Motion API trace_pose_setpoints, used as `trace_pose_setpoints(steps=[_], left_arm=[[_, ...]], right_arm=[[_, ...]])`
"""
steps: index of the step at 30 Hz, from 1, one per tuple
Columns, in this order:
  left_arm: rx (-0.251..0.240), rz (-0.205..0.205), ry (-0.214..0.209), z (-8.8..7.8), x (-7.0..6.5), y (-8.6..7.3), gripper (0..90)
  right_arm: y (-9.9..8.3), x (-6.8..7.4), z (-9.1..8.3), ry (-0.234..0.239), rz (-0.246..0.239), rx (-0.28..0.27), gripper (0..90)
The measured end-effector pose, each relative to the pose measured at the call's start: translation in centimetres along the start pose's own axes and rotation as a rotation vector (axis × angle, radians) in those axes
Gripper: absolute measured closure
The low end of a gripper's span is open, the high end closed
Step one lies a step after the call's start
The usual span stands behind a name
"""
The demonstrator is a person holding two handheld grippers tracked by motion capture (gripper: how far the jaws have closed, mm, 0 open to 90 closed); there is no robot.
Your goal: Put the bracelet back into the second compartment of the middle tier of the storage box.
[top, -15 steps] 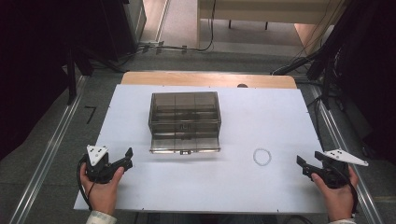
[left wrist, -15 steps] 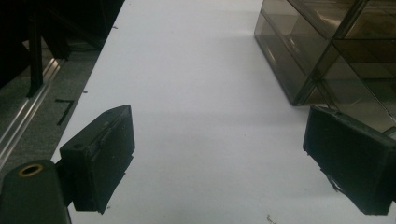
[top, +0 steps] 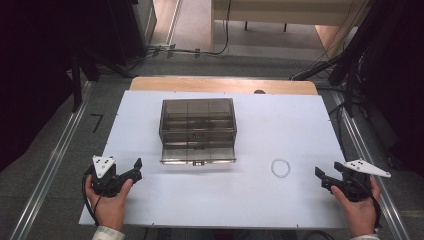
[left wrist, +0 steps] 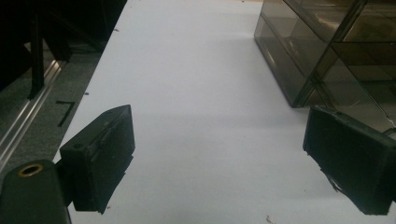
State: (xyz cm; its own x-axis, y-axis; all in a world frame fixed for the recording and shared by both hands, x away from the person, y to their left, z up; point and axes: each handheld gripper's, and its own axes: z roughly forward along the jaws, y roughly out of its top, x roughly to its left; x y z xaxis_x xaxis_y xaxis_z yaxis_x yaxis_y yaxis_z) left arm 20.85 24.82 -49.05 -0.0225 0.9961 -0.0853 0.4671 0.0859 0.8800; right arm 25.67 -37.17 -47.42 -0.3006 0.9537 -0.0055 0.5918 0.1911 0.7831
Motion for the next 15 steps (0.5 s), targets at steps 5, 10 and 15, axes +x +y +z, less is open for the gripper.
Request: trace_pose_setpoints(steps=[5,10,15], left_arm=[[0.000,-0.001,-0.001,0.0,0.0,0.0,9.7],[-0.001,-0.002,0.000,-0.1,0.1,0.0,9.7],[-0.002,-0.002,-0.002,-0.1,0.1,-0.1,9.7]], right_arm=[[0.1,0.6,0.3,0.011,-0.016,0.006,25.6],[0.3,1.0,0.6,0.015,-0.038,0.007,25.8],[0.4,1.5,1.0,0.027,-0.055,0.012,26.0]])
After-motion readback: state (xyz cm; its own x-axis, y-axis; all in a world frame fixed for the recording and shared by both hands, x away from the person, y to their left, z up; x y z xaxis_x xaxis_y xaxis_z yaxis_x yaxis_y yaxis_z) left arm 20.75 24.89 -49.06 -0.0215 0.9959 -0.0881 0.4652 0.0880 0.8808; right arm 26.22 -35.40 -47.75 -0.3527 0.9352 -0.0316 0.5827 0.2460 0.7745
